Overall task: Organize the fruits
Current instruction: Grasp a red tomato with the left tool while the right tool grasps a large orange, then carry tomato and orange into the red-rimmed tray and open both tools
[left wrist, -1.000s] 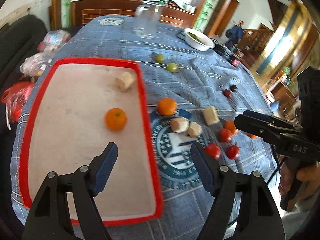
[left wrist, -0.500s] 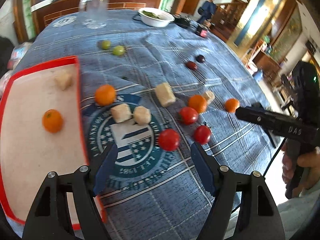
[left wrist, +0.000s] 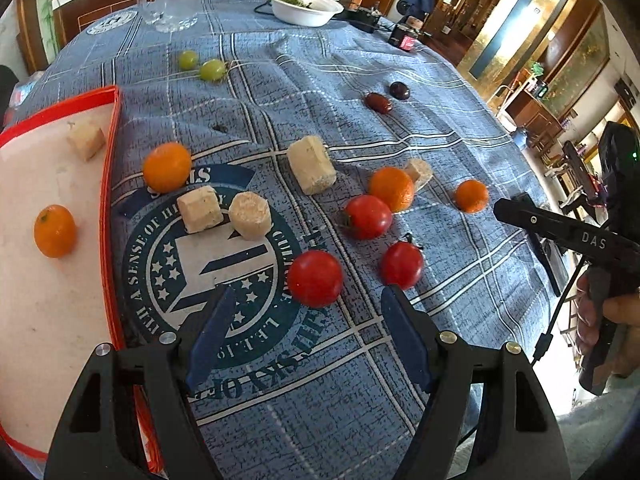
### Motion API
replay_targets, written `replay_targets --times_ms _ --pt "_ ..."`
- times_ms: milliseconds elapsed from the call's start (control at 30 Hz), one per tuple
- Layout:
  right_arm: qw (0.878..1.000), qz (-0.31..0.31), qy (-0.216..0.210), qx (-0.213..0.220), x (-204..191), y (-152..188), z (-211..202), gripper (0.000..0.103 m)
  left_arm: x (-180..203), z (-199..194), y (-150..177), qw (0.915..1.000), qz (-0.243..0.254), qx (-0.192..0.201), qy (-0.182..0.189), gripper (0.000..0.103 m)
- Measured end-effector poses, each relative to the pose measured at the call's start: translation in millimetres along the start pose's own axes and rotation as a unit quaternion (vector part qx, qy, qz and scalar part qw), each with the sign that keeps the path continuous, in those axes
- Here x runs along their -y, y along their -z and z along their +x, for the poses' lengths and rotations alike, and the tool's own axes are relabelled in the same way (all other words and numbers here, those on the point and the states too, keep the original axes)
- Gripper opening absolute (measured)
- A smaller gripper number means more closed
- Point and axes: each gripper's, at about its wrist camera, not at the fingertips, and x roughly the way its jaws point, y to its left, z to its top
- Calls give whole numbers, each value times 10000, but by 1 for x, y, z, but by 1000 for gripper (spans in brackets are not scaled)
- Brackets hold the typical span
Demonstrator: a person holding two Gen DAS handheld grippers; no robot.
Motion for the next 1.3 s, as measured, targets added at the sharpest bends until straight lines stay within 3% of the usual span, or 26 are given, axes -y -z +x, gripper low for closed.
replay_targets --times_ms 100,167,367,533,567,700,933,1300 --pt "10000 9 39 -42 1 -2 4 59 1 6 0 10000 -7 -12 -90 74" --pt "10000 18 60 -75 2 -2 6 59 2 8 0 9999 5 -17 -131 63" --pt "9997 64 89 -200 7 -9 18 54 2 17 -4 9998 -12 -103 -147 50" --pt "9994 82 110 -309 8 -18 33 49 4 22 -7 9997 16 -120 -203 48" --pt "9993 76 110 -340 8 -19 36 46 5 23 -7 9997 27 -119 -212 40" --pt "9991 71 69 -414 6 -21 46 38 9 25 -10 9997 125 -138 -162 30" --pt "9990 -54 174 -409 0 -22 46 37 10 25 -8 9994 277 -169 -142 29" --pt "9997 -162 -165 98 -28 -20 -5 37 6 7 -12 9996 63 2 278 29"
